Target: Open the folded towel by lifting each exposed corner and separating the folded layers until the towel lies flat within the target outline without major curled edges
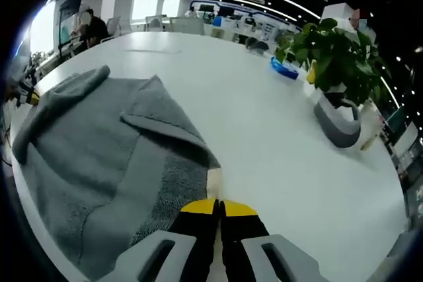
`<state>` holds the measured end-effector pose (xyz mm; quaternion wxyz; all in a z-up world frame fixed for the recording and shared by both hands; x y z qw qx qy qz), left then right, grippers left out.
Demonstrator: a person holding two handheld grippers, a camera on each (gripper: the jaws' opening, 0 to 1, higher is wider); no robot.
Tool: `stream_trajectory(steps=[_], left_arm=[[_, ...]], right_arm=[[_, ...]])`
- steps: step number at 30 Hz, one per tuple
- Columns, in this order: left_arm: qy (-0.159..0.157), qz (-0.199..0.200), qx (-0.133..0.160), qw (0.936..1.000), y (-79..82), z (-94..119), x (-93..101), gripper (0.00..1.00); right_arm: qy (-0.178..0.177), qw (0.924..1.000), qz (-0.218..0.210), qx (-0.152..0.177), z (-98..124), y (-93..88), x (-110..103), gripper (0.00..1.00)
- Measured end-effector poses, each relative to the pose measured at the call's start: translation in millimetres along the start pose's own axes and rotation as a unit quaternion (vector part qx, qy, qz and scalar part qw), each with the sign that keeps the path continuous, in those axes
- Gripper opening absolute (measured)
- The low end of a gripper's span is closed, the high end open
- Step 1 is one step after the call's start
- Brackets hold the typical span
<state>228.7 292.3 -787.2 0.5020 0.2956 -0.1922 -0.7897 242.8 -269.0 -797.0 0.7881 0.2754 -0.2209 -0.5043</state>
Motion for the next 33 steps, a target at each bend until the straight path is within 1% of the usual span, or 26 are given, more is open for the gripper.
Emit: stream_trajectory(steps=[6,8,13,16,24,29,33], left_arm=[[-0.002,0.002,0.001,1.0000,0.9,3,1.5,0.04],[0.002,0.000,0.000,1.0000,1.0,4,0.9,0.04],[0.007,-0.006,-0.005,0.9999,0.7,4,-4.5,0.04],[0.011,-0.006,-0.008,0.9999,-1.2,5,-7.9,0.04],[0.020,-0.010,-0.016,0.9996,-5.6,6,-17.1,0.04],[0.026,-0.006,-0.019,0.9995,-8.9,5,-24.7,0.04],[0.032,0.006,-0.024,0.9992,-13.3,6,-33.1,0.04]], right_arm=[[-0.004,1.0000,-0.002,-0.004,2,-1.3,5,0.00],[-0.005,1.0000,-0.003,-0.005,1,-2.9,8,0.00],[-0.010,0.9999,-0.004,-0.009,3,-5.8,14,0.00],[-0.011,0.9999,0.003,-0.012,6,-8.2,16,0.00],[-0.021,0.9995,0.003,-0.022,12,-14.9,26,0.00],[-0.025,0.9993,0.002,-0.027,15,-17.1,32,0.00],[-0.029,0.9992,-0.001,-0.029,17,-19.9,37,0.00]])
Point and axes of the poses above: the point that each gripper's makers call its tool centre point, and the gripper's own axes: z roughly backward along the fingers, x roughly to its right, y roughly out of its top, the point moved 7 cm from there along z, roughly backward along the fingers, and after that the axes turned 10 degrees about y, right-handed, at the moved point
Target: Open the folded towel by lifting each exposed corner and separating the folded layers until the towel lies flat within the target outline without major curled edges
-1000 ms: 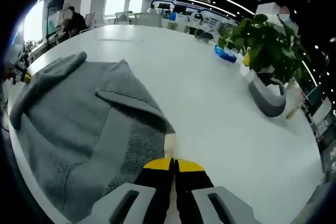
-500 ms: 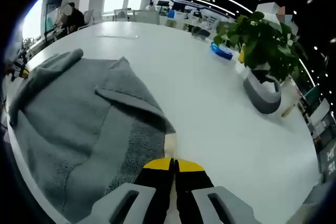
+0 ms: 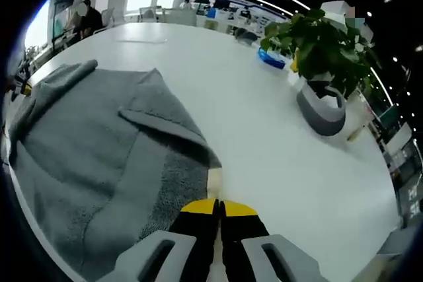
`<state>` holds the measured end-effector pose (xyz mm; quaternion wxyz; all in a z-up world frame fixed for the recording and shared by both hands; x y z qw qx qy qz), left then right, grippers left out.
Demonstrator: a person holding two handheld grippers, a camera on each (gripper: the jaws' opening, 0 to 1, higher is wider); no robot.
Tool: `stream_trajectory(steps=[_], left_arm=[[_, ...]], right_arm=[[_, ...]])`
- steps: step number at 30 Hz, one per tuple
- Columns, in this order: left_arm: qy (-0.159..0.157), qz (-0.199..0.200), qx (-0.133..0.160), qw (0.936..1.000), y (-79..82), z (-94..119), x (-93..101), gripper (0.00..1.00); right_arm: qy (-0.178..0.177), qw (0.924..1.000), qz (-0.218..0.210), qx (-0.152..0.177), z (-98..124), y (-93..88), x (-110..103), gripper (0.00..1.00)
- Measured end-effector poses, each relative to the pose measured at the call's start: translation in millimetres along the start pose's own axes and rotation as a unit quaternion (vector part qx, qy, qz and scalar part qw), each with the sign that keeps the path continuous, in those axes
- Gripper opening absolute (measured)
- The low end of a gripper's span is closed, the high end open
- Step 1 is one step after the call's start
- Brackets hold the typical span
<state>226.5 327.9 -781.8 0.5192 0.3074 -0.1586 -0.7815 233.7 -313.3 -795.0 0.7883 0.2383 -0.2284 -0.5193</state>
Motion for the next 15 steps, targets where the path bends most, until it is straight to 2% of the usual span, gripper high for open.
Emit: stream_trajectory(steps=[7,15], left_arm=[[0.009,-0.006,-0.006,0.9999,-4.1,0,-8.5,0.04],[0.024,0.008,-0.015,0.9996,-11.6,0,-22.1,0.04]], right_arm=[[-0.005,0.9999,-0.010,-0.002,0,-2.2,7,0.00],[-0.012,0.9998,-0.012,-0.011,2,-4.5,14,0.00]])
Point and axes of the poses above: the point that each gripper's makers call its tool centre point, and the gripper's own axes: z roughly backward along the fingers, x roughly to its right, y roughly out of its top, the point moved 7 cm from there along z, roughly backward along the fingers, and after that the axes turned 10 degrees about y, right-handed, at the moved point
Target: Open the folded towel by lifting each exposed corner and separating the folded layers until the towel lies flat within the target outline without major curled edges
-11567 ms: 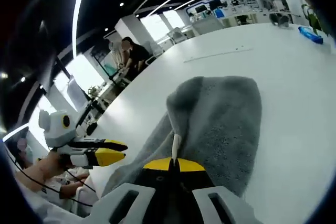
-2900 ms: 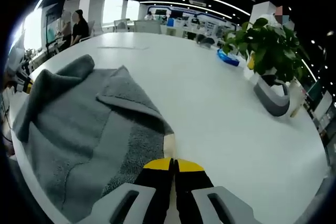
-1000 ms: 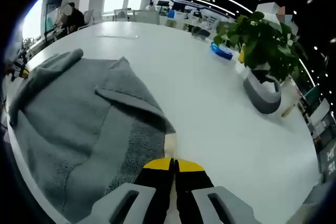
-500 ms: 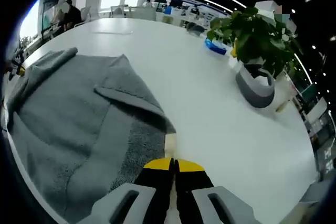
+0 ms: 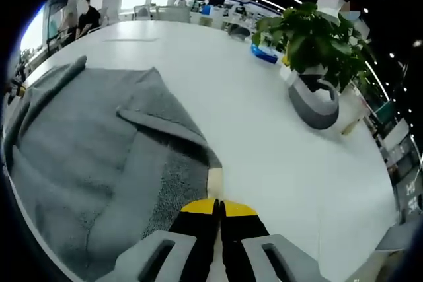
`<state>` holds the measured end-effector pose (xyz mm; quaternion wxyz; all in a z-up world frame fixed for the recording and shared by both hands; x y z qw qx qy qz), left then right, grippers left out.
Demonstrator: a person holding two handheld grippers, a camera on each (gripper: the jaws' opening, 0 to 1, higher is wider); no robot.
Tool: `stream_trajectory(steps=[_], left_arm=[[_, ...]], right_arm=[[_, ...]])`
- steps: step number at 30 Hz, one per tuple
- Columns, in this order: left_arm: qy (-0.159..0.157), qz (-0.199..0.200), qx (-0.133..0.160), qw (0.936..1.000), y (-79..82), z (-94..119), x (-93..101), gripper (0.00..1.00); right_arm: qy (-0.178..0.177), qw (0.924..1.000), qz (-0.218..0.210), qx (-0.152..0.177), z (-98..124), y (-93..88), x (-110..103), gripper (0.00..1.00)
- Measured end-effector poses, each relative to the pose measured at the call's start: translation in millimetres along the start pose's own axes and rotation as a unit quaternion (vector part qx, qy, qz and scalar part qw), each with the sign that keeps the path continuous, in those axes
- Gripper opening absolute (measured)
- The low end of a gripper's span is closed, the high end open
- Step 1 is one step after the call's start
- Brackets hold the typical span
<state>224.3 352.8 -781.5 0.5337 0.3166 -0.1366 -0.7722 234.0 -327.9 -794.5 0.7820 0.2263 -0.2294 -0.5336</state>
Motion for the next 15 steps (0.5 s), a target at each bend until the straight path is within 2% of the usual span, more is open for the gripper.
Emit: stream_trajectory(steps=[11,15], left_arm=[[0.011,-0.001,-0.008,0.9999,-5.0,1,-9.3,0.04],[0.011,0.015,-0.011,0.9998,-5.6,1,-11.8,0.04]], right_arm=[[-0.008,0.9999,-0.005,-0.007,4,-6.0,7,0.00],[-0.017,0.9998,0.002,-0.014,6,-8.3,8,0.00]])
Point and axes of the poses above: the point that each gripper's makers call its tool centre point, and the gripper's own axes: z roughly backward along the fingers, x roughly to its right, y roughly out of its top, the point moved 7 cm from there along z, roughly backward along the fingers, and after that the axes turned 10 degrees about y, right-handed, at the moved point
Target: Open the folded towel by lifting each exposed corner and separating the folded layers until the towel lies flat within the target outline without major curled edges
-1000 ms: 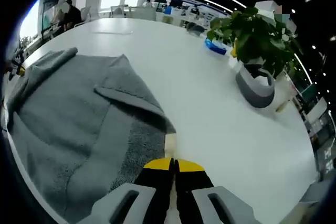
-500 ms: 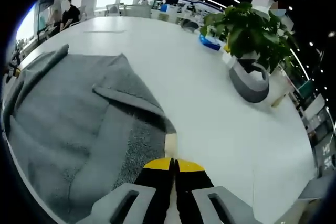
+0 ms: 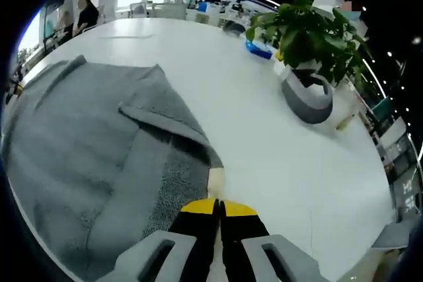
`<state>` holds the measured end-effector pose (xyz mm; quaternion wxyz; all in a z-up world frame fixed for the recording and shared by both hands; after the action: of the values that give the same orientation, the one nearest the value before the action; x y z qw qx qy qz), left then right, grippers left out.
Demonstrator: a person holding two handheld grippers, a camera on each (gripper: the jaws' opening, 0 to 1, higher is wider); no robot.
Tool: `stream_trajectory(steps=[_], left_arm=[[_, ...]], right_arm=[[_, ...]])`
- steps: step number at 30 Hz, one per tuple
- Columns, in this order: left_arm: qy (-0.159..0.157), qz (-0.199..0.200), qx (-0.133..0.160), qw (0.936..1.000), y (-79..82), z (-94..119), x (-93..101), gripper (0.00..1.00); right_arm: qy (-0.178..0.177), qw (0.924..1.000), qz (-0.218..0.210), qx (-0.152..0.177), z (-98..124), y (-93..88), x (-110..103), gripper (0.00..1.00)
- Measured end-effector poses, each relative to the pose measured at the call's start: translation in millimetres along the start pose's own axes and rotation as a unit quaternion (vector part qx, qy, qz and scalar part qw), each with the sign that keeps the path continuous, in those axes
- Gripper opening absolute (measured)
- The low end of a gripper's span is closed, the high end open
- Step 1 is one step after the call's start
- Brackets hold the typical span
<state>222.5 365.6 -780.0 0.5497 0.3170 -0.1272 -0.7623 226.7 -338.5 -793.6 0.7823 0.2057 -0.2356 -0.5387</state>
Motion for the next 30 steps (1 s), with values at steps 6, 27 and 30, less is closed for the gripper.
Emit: stream_trajectory(steps=[6,27,30], left_arm=[[0.004,0.003,0.004,1.0000,-1.2,1,1.0,0.04],[-0.013,-0.041,0.019,0.9989,0.2,0,-1.6,0.06],[-0.002,-0.016,0.005,0.9999,1.6,0,-4.7,0.12]], right_arm=[[-0.004,0.9999,-0.011,-0.001,2,-3.5,2,0.00],[0.011,0.9994,0.012,0.032,5,-10.3,2,0.00],[0.015,0.9992,0.035,0.014,9,-9.5,-1,0.00]])
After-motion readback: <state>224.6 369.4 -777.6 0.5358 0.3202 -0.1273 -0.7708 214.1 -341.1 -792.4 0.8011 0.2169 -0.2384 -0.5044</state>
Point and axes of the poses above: the point that each gripper's makers call its tool centre point, and the gripper's own axes: z roughly backward along the fingers, x roughly to its right, y roughly out of its top, the point moved 7 cm from there along z, roughly backward along the fingers, and after that the axes turned 10 degrees about y, right-handed, at the moved point
